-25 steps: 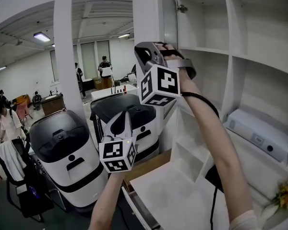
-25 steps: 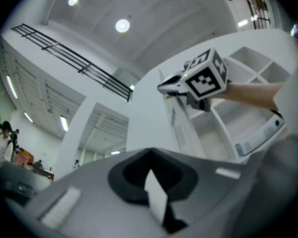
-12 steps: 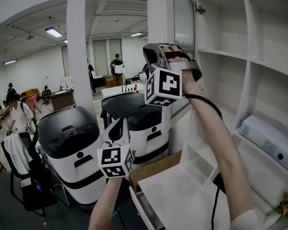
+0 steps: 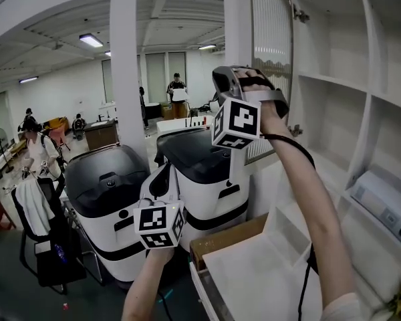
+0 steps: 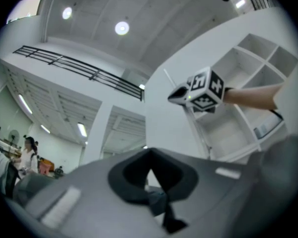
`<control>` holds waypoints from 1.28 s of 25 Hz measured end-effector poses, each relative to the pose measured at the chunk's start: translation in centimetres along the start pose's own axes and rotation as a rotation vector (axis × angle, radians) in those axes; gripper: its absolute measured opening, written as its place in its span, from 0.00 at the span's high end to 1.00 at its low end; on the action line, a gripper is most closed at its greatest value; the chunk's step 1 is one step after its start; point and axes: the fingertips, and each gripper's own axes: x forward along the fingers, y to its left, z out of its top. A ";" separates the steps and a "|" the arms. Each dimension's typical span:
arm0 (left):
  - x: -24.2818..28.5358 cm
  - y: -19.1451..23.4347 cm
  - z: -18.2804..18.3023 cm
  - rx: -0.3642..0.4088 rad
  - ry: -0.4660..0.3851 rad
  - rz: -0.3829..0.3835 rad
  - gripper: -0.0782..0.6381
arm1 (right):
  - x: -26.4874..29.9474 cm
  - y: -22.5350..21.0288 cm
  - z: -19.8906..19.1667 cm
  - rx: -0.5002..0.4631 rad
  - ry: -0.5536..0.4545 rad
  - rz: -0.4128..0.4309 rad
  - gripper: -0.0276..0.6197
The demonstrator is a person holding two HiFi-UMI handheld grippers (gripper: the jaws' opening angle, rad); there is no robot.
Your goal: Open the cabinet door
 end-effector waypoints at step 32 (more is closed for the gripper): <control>-3.3 5.2 1.1 0.020 0.012 0.089 0.88 | 4.0 3.1 -0.7 0.154 0.081 0.139 0.96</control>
